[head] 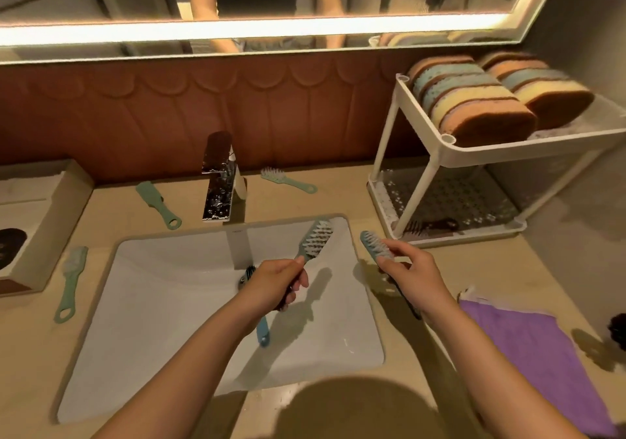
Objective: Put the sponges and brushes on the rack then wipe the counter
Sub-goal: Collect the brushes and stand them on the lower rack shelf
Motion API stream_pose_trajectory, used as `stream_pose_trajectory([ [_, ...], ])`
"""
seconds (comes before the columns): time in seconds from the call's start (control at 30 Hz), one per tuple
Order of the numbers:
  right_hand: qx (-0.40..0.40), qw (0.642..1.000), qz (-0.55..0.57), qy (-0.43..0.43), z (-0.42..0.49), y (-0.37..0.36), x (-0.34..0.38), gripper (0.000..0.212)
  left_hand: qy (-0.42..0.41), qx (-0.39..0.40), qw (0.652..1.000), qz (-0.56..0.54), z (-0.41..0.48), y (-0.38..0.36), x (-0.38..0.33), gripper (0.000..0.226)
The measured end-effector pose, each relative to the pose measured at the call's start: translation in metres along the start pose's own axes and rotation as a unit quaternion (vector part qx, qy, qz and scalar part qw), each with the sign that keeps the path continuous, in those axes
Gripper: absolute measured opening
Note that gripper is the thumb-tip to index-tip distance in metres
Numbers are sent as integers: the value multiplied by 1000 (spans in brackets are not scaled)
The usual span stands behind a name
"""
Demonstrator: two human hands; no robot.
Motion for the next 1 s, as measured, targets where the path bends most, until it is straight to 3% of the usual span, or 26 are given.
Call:
stream_pose_trajectory([
  [0.13,-38,998,-55,-2,7,44,-5,20,-3,-16,1000,26,18,-2,-10,40],
  [0.3,-87,970,-227,-20,35,104,-16,30,-19,-16,999,49,50,-12,-26,28],
  [0.43,-77,944,-319,-45,73,126,-18,35,-11,3,999,51,71,-27,-31,28],
  [0.83,54,916,-396,-26,165,92,-9,36,37,18,999,15,105,-43,-13,29],
  [1.0,63,926,-372,-8,171,88,-4,18,61,26,998,21,107,-41,-2,28],
])
Point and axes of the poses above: each hand's wrist, its own z-axis towards the middle knuckle, its own y-axis out of the back of the hand, x = y × z, the point moved 10 cm from there along z, towards the middle knuckle, and after that the axes turned 12 degrees about x, right-handed, at the moved point
